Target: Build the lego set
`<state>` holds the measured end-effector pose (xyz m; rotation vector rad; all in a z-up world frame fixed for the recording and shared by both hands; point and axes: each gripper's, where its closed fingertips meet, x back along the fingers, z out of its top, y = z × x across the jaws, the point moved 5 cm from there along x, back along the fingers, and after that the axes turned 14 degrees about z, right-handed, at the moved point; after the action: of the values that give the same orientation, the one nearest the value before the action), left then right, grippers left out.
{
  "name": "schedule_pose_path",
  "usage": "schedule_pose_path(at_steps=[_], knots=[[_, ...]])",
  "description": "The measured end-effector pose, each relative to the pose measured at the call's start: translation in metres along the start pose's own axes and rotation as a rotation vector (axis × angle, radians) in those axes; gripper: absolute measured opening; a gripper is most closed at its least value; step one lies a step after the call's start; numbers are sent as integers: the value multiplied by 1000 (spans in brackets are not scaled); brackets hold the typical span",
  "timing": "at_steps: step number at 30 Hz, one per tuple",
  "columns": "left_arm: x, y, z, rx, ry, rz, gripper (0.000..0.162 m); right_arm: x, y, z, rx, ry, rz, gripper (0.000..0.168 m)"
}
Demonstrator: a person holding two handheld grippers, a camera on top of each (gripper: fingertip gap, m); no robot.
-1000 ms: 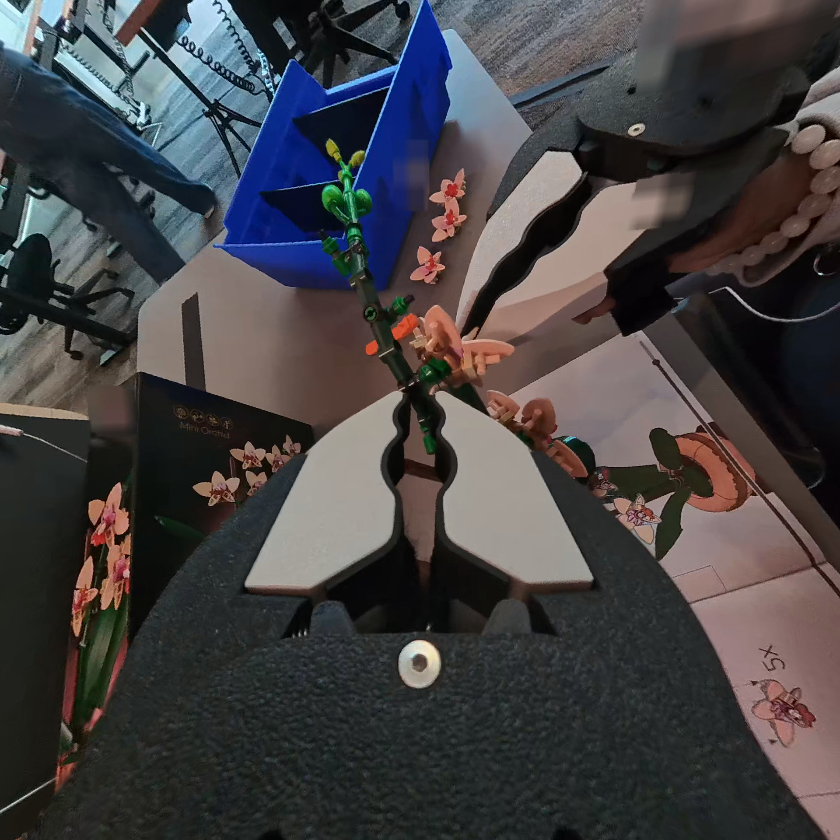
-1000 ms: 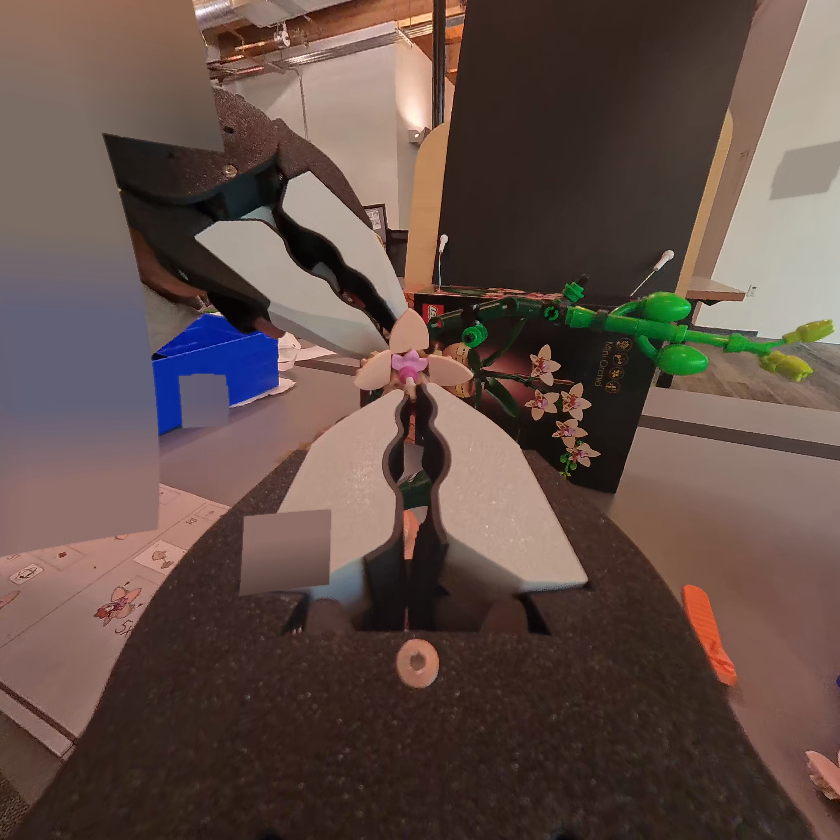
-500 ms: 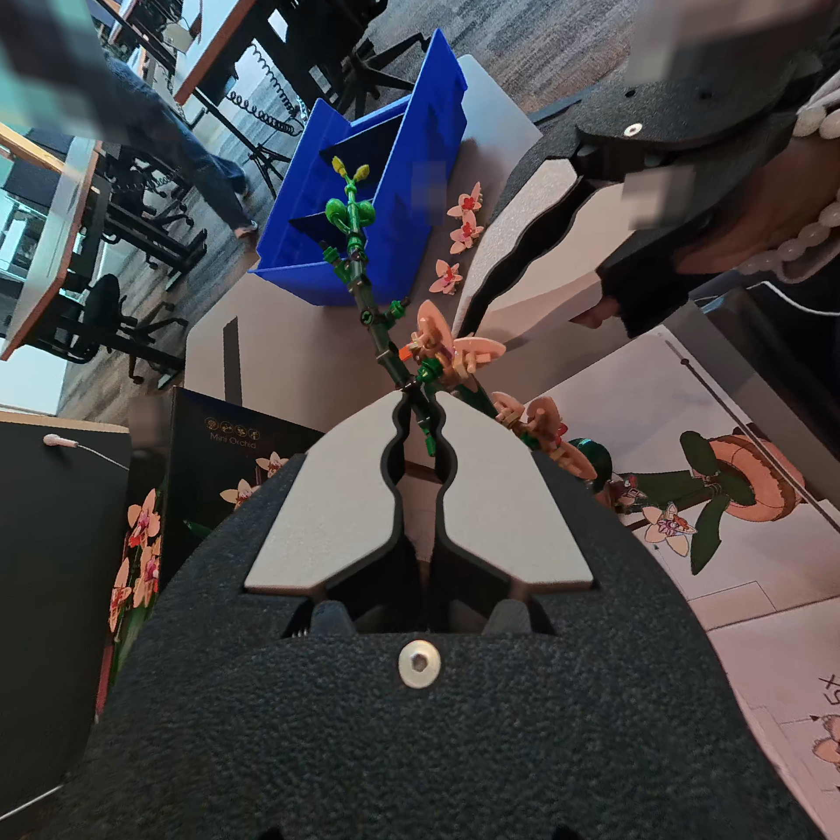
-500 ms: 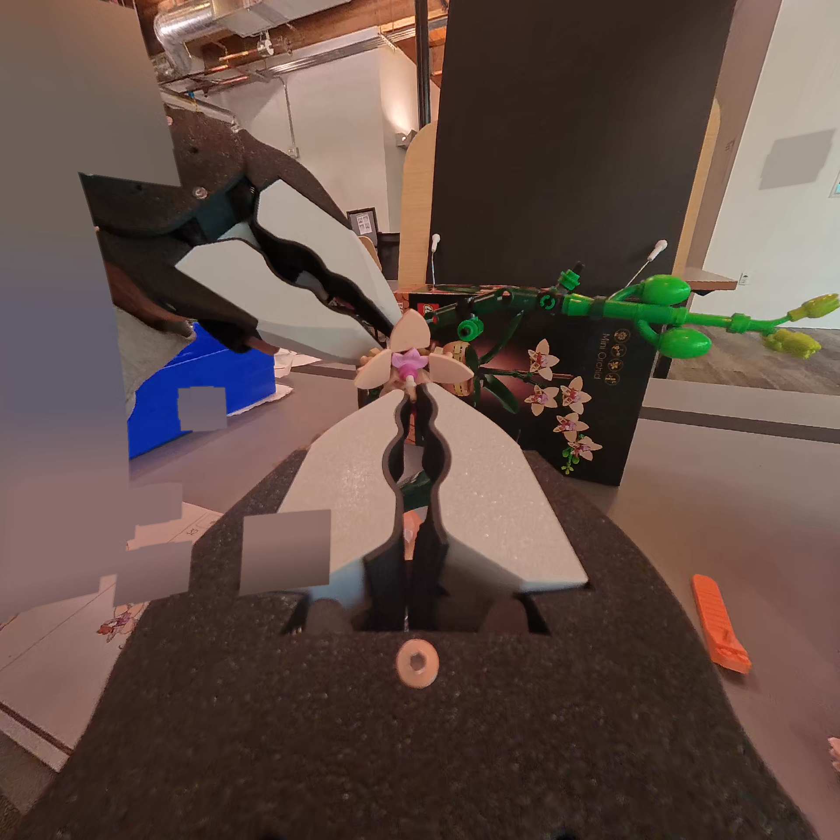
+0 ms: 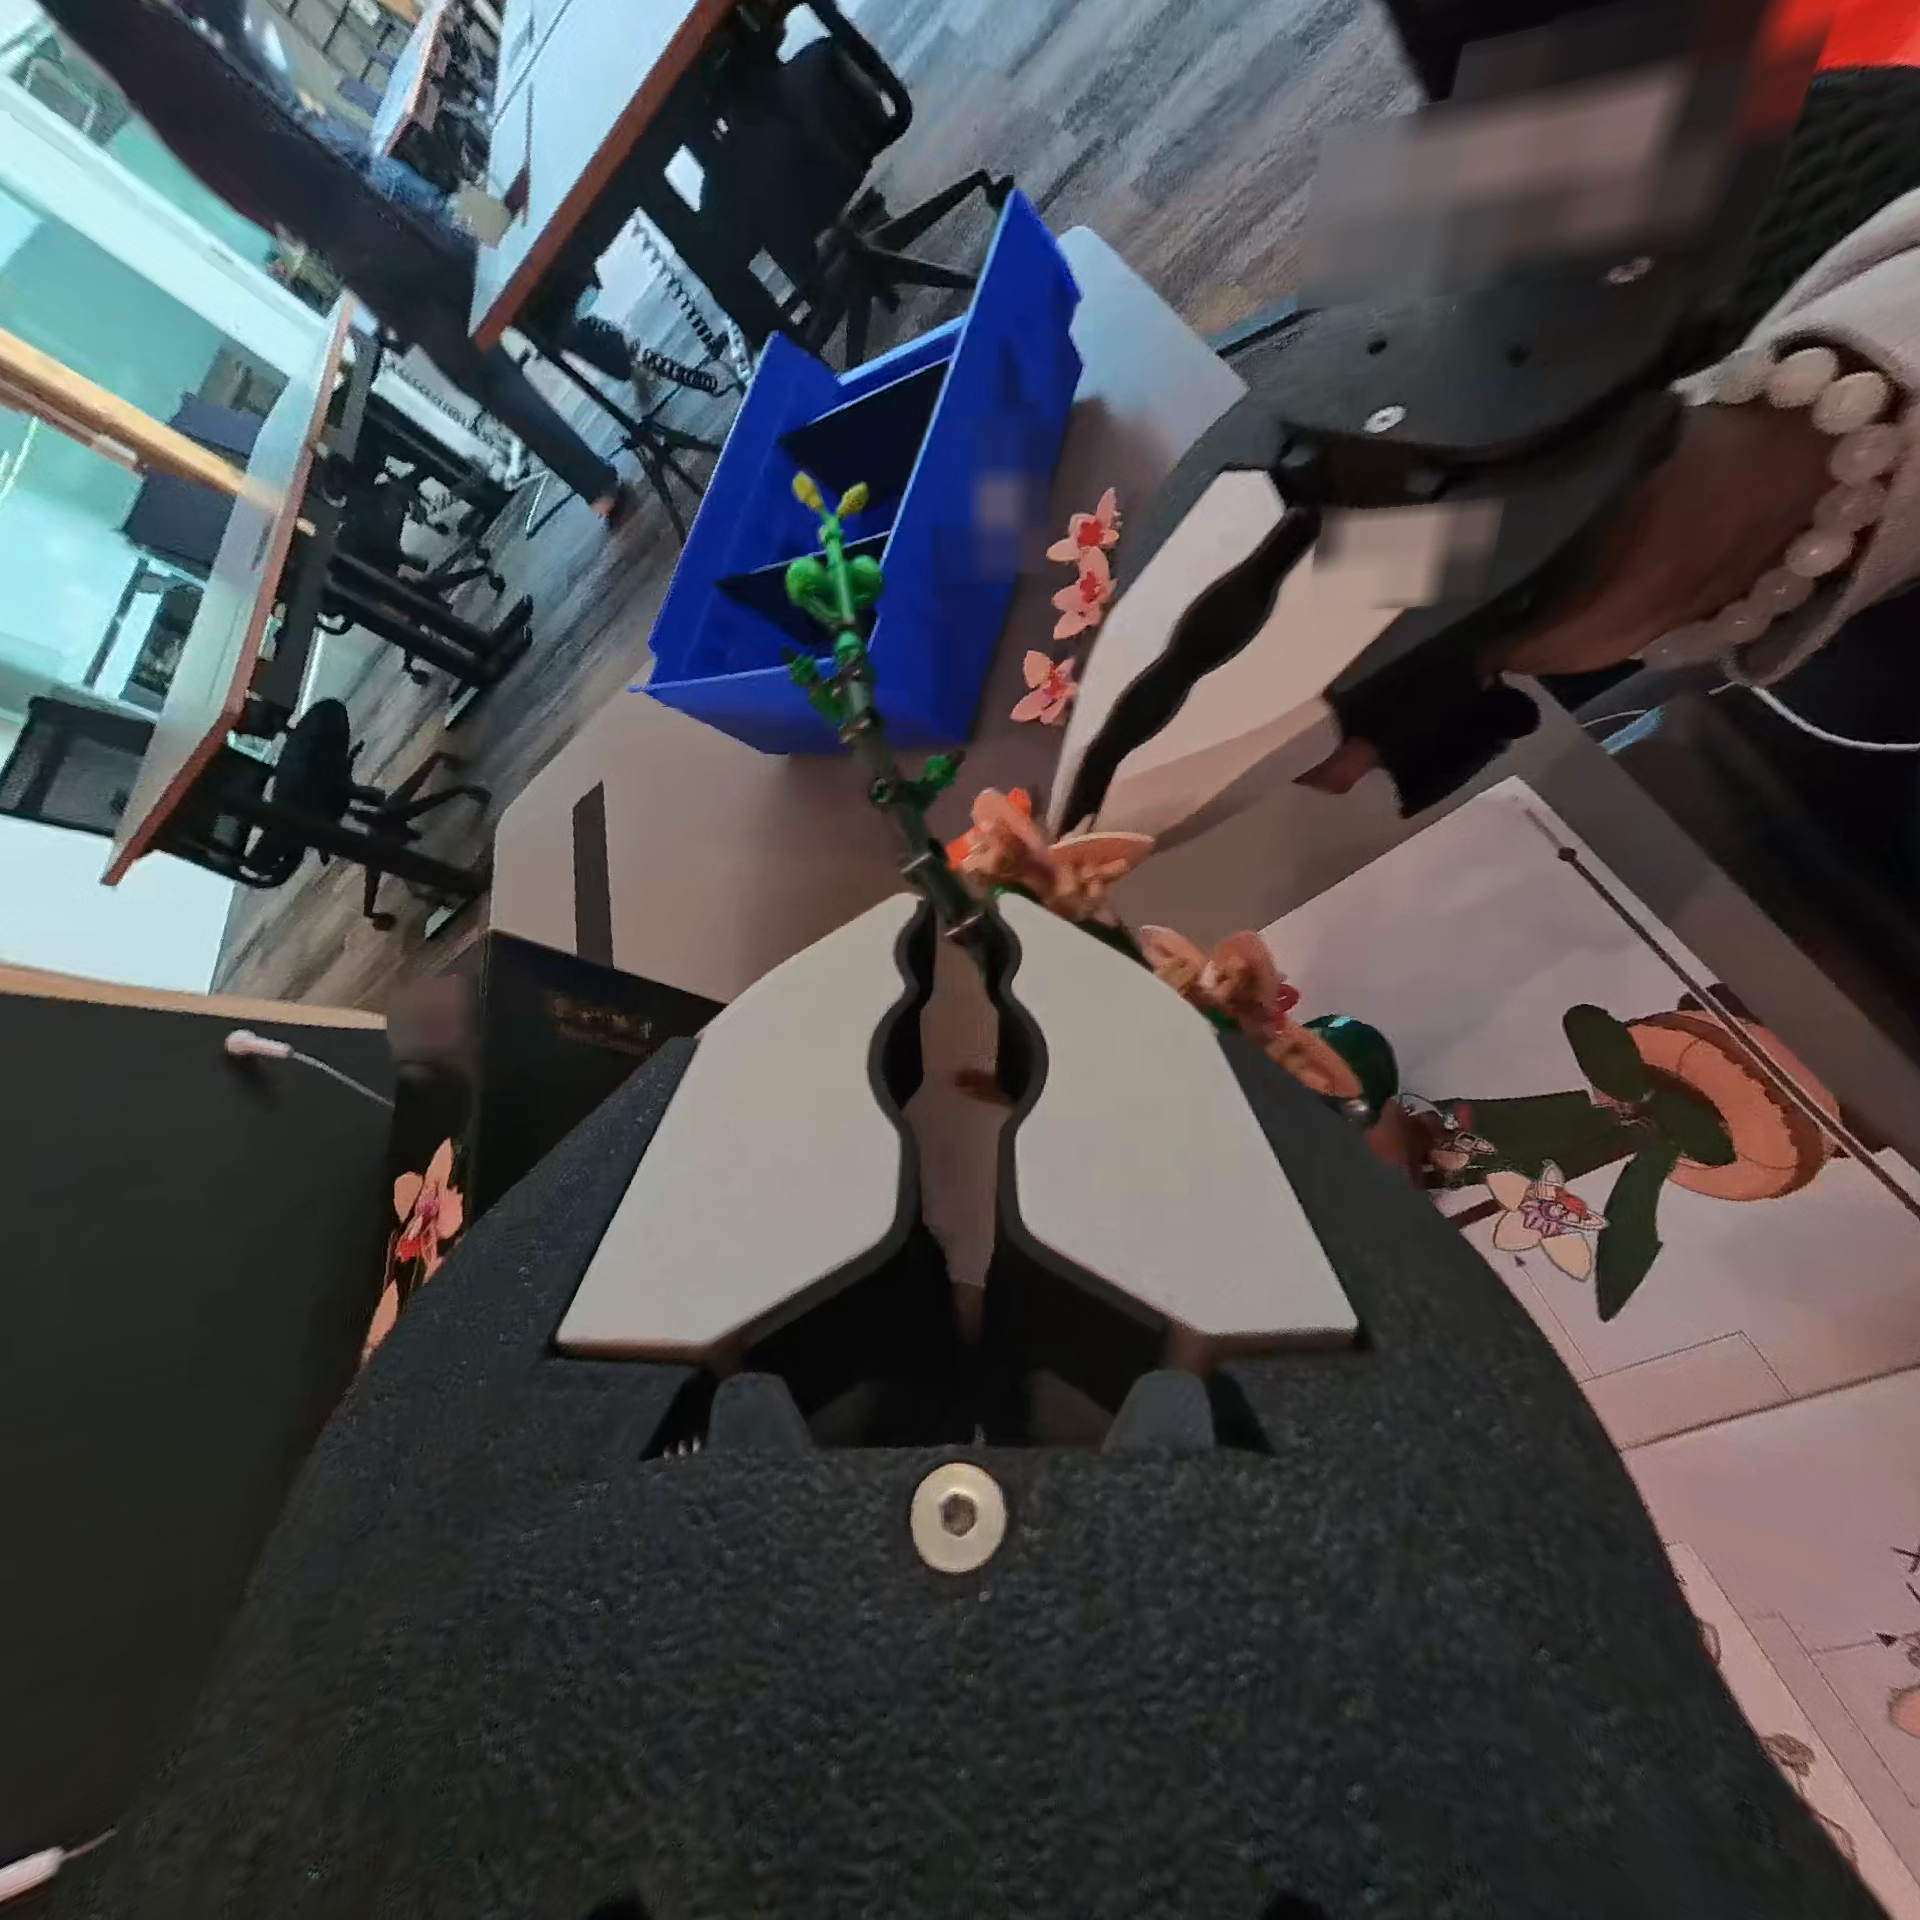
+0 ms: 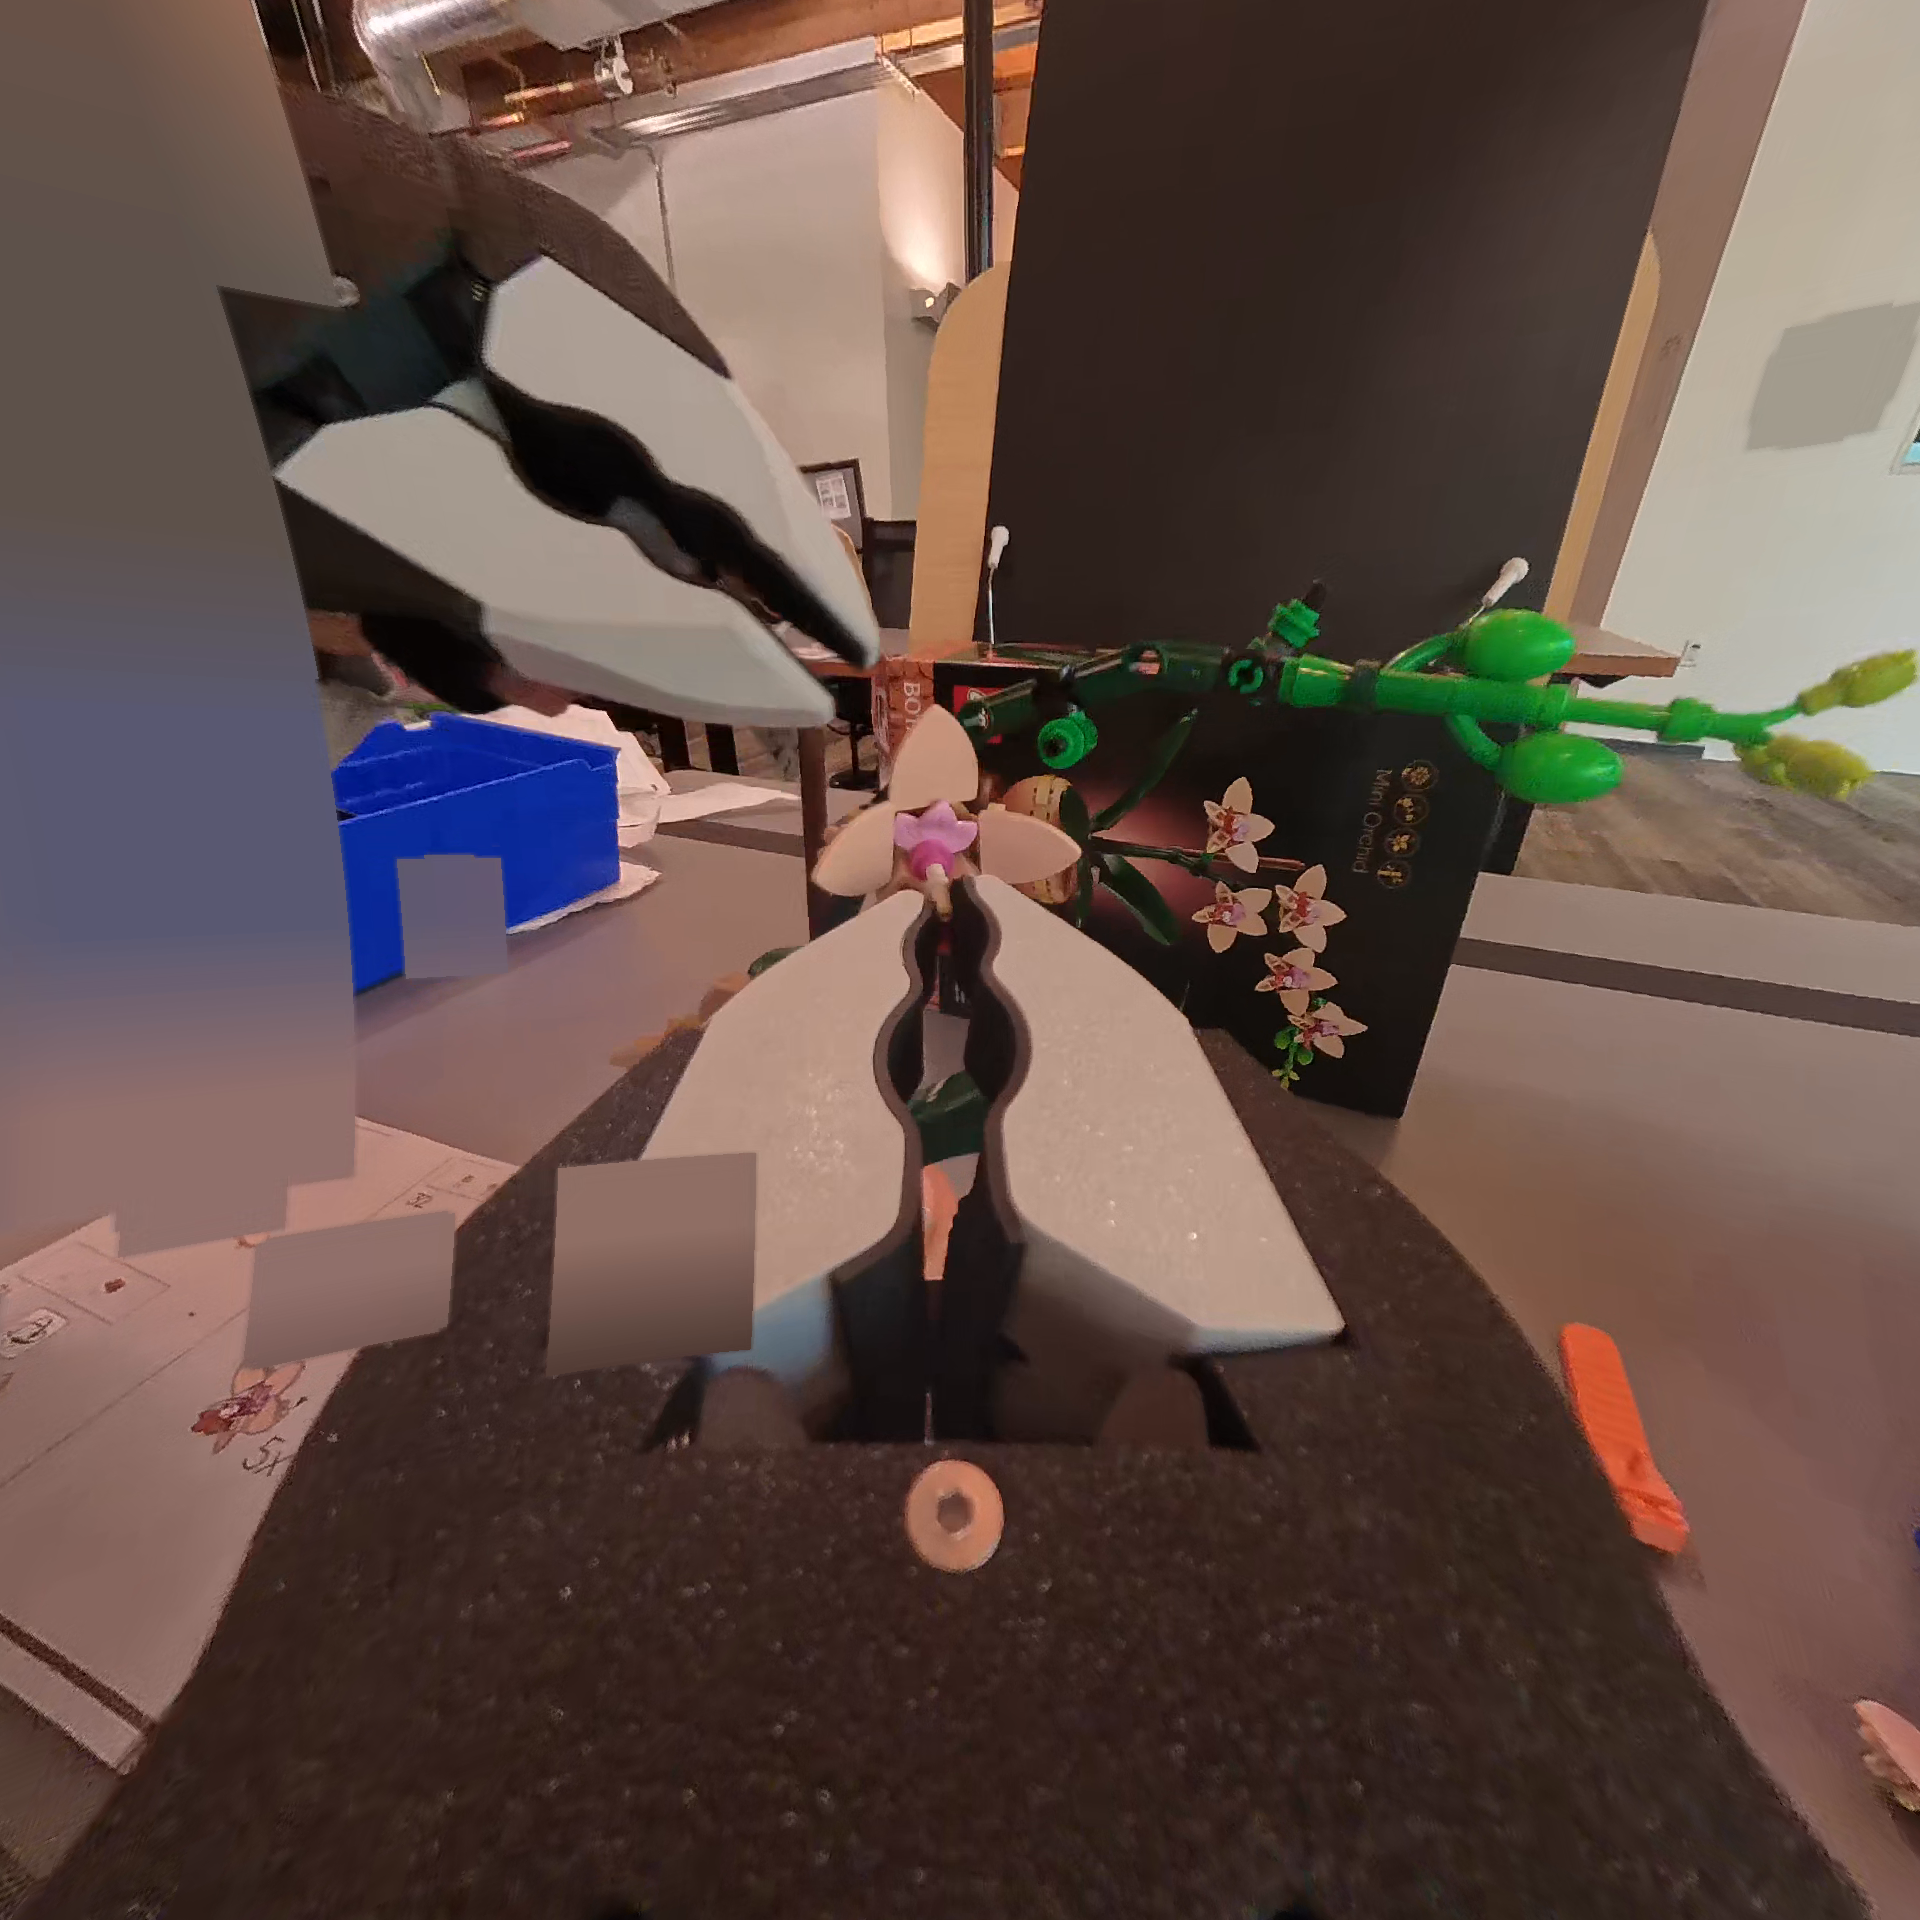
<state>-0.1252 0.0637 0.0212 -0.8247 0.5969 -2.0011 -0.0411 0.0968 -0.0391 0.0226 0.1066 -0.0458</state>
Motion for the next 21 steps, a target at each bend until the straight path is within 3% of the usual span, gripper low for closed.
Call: schedule_pose_path(at_steps=[1,6,12,21], knots=[[-1,-4,-3,18,-18,-5,10,0,-1,1,-2,5,2,1],[-14,-14,-13,262,-104,-252,11,2,-2,2,-3,24,-3,1],[-23,-18,-16,346,-204,-576,24,3,-2,2,-9,35,0,1],[-34,-12,-19,365,-173,-629,10,4,-2,3,-10,30,-12,2]])
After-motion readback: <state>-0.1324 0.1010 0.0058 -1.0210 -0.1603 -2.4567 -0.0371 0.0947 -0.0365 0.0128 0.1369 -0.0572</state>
